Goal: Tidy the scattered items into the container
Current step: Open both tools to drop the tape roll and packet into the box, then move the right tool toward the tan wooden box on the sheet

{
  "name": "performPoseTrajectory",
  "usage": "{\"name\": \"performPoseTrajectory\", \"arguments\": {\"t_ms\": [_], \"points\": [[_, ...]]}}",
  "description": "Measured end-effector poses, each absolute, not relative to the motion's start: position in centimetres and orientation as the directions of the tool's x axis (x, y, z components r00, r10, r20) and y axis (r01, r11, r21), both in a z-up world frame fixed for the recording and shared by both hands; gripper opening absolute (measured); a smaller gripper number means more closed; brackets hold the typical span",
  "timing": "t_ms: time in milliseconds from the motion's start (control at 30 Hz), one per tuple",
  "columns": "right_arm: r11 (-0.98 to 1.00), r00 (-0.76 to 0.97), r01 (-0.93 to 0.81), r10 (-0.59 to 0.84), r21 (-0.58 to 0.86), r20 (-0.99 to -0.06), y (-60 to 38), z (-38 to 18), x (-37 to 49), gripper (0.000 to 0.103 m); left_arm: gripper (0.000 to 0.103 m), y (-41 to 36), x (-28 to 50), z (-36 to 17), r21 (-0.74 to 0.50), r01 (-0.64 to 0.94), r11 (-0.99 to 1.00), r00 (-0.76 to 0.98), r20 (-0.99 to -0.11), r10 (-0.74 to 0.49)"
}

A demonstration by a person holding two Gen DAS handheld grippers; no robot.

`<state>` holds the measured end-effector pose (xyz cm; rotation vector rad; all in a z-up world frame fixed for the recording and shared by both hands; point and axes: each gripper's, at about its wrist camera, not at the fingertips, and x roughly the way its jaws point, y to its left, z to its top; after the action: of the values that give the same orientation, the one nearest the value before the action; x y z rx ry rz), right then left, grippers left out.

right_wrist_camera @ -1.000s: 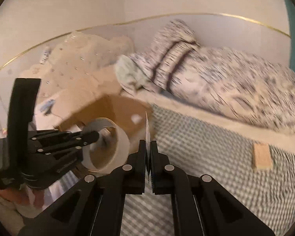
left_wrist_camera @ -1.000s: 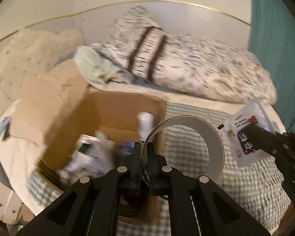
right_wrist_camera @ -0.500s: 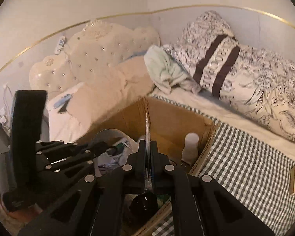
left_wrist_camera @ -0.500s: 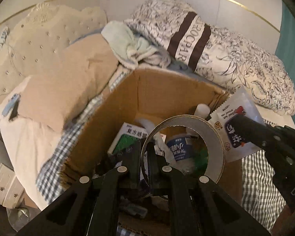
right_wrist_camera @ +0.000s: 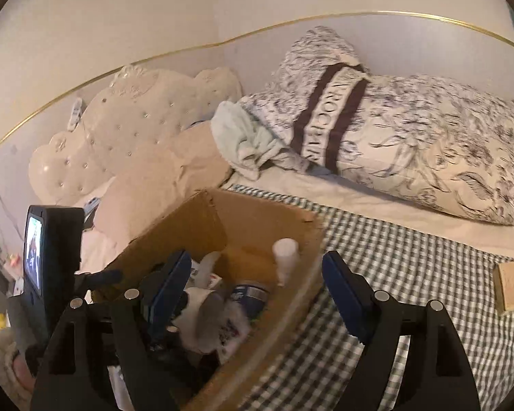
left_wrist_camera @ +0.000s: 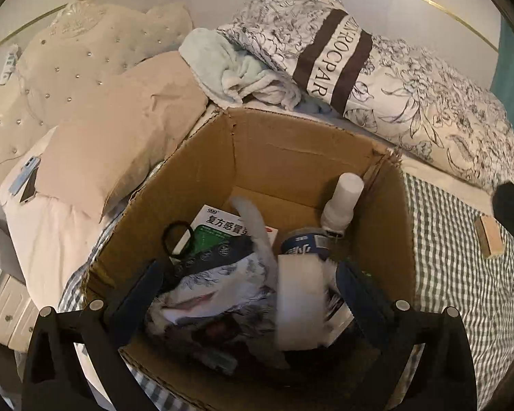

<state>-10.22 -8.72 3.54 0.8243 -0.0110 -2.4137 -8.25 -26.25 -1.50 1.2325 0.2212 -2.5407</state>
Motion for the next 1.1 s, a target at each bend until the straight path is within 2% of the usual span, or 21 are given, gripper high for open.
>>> {"name": "performPoseTrajectory", "arguments": {"t_ms": [133,333,567,767,1100], "points": [[-0.867,-0.671,0.463,-0.479,0.184,-0.566,-4.2,3.7,-10.5,0.079,0.103,-23.6,-8.5,-0.2,-0.076,0.319,-0.945,-0.616,-0.774,-0.146],[-0.929,-0.713,0.344,-0.352,0.135,-0.607,4.8,2.9,-10.3,0.079,0.103,-15.1,-10.0,1.4,-0.139,0.173,-0.975,-0.686,-0.728,-0.018],[-0.980,-0.720,0.179,-0.190,0.085,-0.667,15.5,0.1,-10.6,0.079,0.103,-5.0,-12.8,-2.3,-0.126,0.021,-0.992,-0.659,-0.748,0.082],[-0.992,-0.661,0.119,-0.114,0.047,-0.741,20.8,-3.3,-13.8,0.079,0.103,-0.9,-14.5,-7.0,-0.106,-0.012,-0.994,-0.564,-0.820,0.094],[-0.990,-0.606,0.135,-0.054,-0.036,-0.793,23.2,-9.8,-21.0,0.079,0.103,-0.9,-15.6,-11.4,-0.084,0.041,-0.996,-0.469,-0.882,0.055]]}}
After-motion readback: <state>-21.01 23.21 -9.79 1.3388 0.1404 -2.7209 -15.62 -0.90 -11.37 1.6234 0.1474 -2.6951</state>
